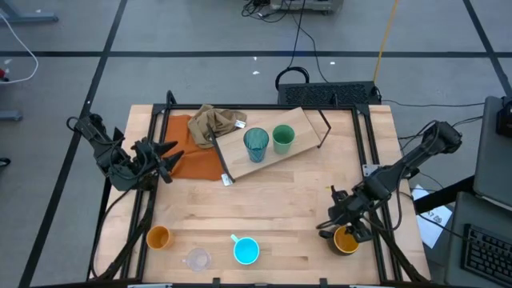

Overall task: Stack small to large cups/mugs on shelf
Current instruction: Put the black mug on the shelf

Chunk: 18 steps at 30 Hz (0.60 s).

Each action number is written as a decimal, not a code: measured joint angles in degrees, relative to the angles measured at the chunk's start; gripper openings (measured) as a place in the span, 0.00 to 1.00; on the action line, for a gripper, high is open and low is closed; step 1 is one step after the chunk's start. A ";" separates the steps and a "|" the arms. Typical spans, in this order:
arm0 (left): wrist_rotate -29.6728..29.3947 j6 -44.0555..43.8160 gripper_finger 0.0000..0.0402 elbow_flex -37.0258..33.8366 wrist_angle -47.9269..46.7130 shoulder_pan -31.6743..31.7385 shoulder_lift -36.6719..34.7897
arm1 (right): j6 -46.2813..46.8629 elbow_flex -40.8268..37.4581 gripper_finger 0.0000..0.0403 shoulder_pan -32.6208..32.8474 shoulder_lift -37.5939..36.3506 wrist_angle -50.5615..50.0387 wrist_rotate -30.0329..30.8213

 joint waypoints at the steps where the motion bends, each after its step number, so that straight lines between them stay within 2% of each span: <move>1: 0.00 -0.01 0.57 0.00 0.00 0.00 0.01 | 0.49 -0.76 0.50 -0.03 0.01 0.69 0.04; 5: 0.00 0.19 0.57 0.00 0.00 0.00 -0.01 | 2.10 -2.87 0.50 -0.03 0.01 3.60 -0.15; 18: 0.00 0.80 0.57 0.00 -0.02 0.00 0.00 | 3.08 -2.96 0.50 -0.03 0.00 6.56 -0.26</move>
